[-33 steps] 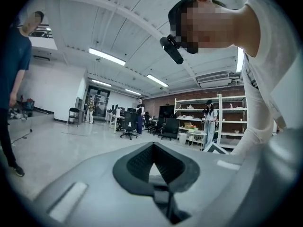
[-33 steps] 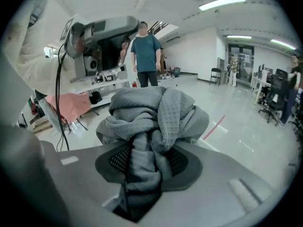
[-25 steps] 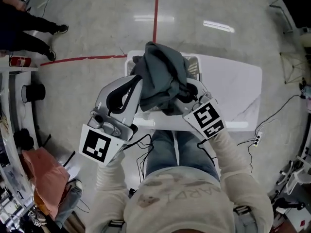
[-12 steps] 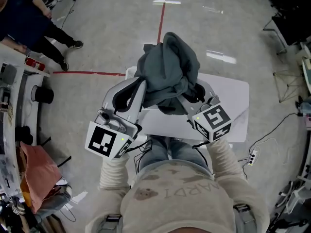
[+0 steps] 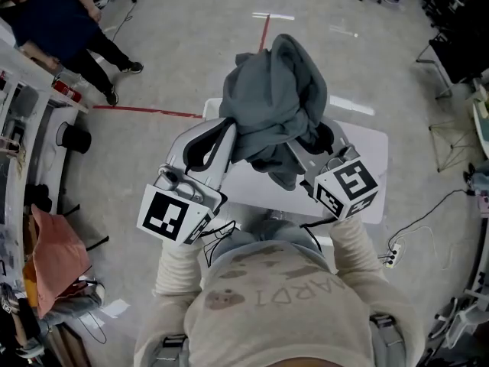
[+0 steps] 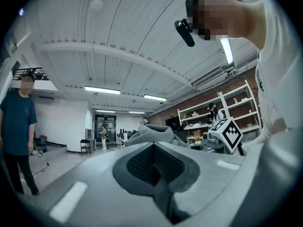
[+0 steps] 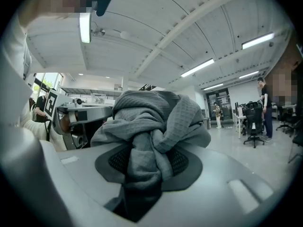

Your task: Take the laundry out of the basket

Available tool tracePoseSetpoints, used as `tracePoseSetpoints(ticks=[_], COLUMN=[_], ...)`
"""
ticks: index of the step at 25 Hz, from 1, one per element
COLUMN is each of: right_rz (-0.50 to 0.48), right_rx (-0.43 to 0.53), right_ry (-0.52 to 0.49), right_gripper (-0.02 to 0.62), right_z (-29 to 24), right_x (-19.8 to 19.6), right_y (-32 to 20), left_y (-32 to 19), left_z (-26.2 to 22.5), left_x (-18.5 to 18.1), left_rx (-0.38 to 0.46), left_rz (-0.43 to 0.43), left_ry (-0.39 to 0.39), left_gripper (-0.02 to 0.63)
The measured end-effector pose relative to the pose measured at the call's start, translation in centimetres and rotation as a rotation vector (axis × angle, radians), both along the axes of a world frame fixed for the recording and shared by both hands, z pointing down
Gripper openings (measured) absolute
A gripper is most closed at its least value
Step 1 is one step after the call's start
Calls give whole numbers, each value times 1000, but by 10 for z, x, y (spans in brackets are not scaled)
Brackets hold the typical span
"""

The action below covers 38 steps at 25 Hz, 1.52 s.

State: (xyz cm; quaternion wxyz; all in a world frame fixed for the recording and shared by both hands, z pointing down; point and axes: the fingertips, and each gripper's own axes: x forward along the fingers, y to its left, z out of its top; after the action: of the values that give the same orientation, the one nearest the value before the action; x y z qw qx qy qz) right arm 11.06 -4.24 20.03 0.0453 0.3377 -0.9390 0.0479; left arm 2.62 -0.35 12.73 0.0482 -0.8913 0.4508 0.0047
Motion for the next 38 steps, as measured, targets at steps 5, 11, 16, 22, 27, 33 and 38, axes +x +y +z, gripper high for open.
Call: tracePoseSetpoints(ticks=[5, 11, 16, 22, 27, 33, 38], right_rz=[33, 71, 115, 147, 168, 172, 171], right_rx=[27, 68, 73, 91, 107, 129, 137], right_ry=[-37, -67, -94, -96, -99, -96, -97], right_gripper=[173, 175, 176, 176, 176, 177, 178], right_z=[-17, -42, -53, -64, -62, -70, -75], right_x=[0, -9, -22, -33, -42, -42, -46], right_y=[29, 67, 102, 136, 164, 183, 195], left_y=[31, 69, 102, 130, 156, 174, 185], left_z=[-3, 1, 2, -6, -5, -10, -14], left_x=[-9, -34, -55, -66, -76, -74, -78], left_rx=[7, -18, -23, -13, 3, 10, 15], left_rz=[6, 3, 20, 50, 65, 77, 77], left_ry=[6, 29, 32, 44, 42, 39, 41], left_gripper=[2, 2, 2, 2, 2, 2, 0])
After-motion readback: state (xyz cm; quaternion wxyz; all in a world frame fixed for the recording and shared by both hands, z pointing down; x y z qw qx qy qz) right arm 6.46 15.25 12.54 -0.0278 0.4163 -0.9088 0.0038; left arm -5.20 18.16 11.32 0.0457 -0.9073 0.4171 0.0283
